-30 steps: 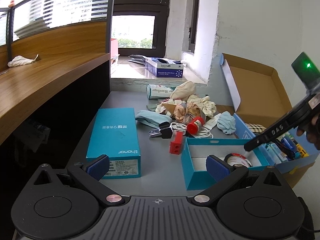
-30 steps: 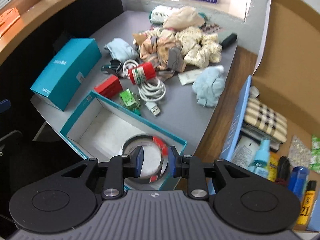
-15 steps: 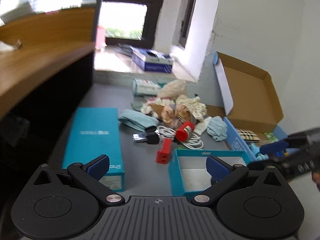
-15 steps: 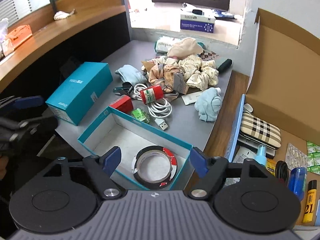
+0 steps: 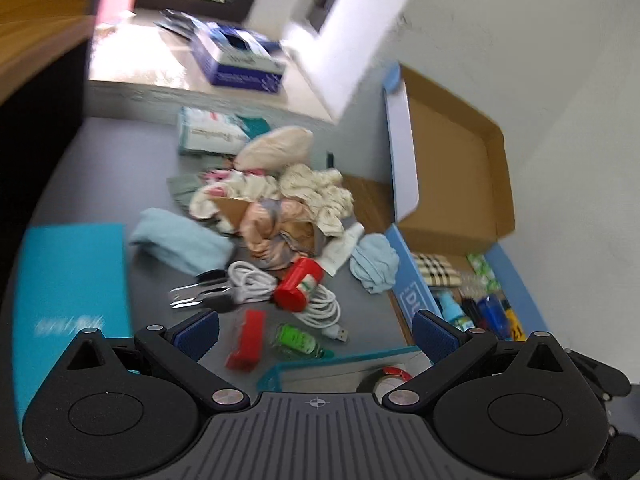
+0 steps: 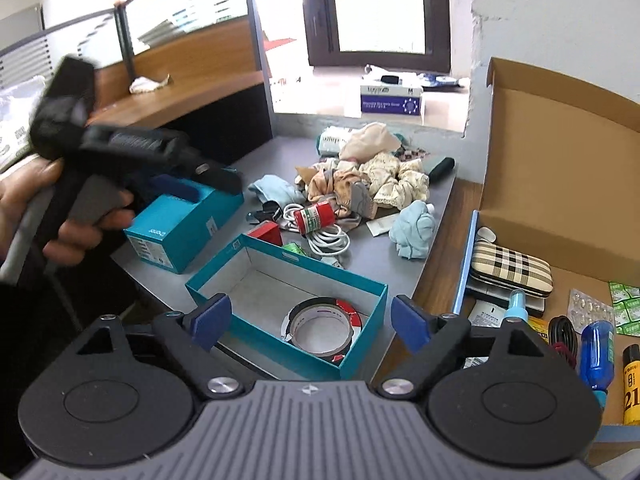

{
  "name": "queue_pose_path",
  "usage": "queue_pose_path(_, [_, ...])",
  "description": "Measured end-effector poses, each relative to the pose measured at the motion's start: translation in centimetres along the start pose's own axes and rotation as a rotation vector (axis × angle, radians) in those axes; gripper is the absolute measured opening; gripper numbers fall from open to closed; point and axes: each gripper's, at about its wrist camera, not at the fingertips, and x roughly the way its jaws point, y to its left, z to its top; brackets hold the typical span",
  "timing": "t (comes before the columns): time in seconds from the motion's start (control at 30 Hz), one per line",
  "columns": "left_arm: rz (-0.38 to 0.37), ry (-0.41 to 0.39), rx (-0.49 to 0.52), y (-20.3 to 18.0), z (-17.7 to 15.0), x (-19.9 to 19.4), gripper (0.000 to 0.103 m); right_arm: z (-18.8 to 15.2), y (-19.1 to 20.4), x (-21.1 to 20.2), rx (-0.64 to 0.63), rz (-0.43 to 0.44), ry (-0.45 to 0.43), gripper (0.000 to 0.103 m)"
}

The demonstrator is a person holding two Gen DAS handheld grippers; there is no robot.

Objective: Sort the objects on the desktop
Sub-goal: 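Reach the left gripper to the red cup by the white cable and grasp it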

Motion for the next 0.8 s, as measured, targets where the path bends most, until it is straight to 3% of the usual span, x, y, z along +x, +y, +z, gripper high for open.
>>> queue_pose_path(0.2, [-0.019,0.064,0.012,-0.7,2.5,2.9,0.101,-1.1,-1.0,-1.1,0.044,0.025,-0.066,0.091])
queue_pose_path(0.3, [0.000,0.086,0.115,-2.3,3.1,4.3,0.092,-1.8,-1.9,-1.7,0.116,0.060,-0.096,0.091])
queue_pose_path(0.43, [0.069,0.133,0.240,-3.8,3.2,6.4,0.090,-2.8,-3.1,-2.6,0.181,0.083,-0.121,0.091])
queue_pose_path(0.6, [0.073,0.183,0.280,-3.4,3.7,8.1,0.077,-3.5,-3.6,-3.1,0.186,0.085,-0.129,0.091])
queue_pose_path(0.67, [0.078,0.211,0.266,-2.9,4.0,8.8,0.057,-3.6,-3.8,-3.3,0.194,0.085,-0.130,0.091])
queue_pose_path(0.8, [0.104,0.236,0.305,-2.3,4.6,9.6,0.056,-3.9,-4.1,-3.3,0.220,0.104,-0.136,0.091])
